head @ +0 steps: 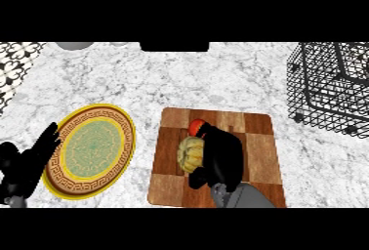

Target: Pick the squash from the cutting board and place it in the tiered basket

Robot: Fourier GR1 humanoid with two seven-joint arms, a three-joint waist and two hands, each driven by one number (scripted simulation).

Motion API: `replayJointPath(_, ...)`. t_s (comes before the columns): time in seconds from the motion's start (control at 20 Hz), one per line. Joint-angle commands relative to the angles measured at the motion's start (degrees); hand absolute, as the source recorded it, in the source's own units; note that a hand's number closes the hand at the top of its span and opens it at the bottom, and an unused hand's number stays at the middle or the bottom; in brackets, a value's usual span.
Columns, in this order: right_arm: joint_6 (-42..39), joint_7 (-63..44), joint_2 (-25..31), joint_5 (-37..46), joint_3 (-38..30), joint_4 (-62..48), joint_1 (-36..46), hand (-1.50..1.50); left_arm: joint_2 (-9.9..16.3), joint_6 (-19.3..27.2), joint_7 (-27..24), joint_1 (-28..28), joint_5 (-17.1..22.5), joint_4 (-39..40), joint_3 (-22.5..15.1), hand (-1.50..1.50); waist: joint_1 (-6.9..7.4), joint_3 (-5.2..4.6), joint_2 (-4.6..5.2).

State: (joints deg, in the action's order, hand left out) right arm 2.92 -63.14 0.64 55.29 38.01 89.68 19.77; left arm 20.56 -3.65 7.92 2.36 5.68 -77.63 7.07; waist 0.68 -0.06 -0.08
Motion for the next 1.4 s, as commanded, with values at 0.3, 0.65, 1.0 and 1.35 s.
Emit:
replayJointPath(0.3,-7.11,-16.52,-0.6,14.93,1.99,8.52,13.64,1.5,-1.09,0.66,0.74,1.99,-0.75,-2.86,-0.25,0.0,-0.62,0.01,-0.44)
replayJointPath(0.65,-12.53,-10.56,-0.49,20.38,-7.61,17.48,13.12,1.5,-0.34,-0.67,2.21,2.3,0.85,-4.1,1.5,0.0,-0.94,0.06,-0.24)
replayJointPath(1.0,-9.21,-0.32,1.0,16.99,-22.94,11.75,20.63,1.5,-1.15,-0.13,3.49,-3.1,-0.47,-0.14,1.29,0.0,-0.57,0.05,0.11)
replayJointPath(1.35,-4.38,14.09,8.99,10.51,-36.17,-0.39,25.52,1.5,-3.65,1.43,-0.56,-1.16,-3.42,0.61,0.38,0.0,-0.29,0.05,0.25)
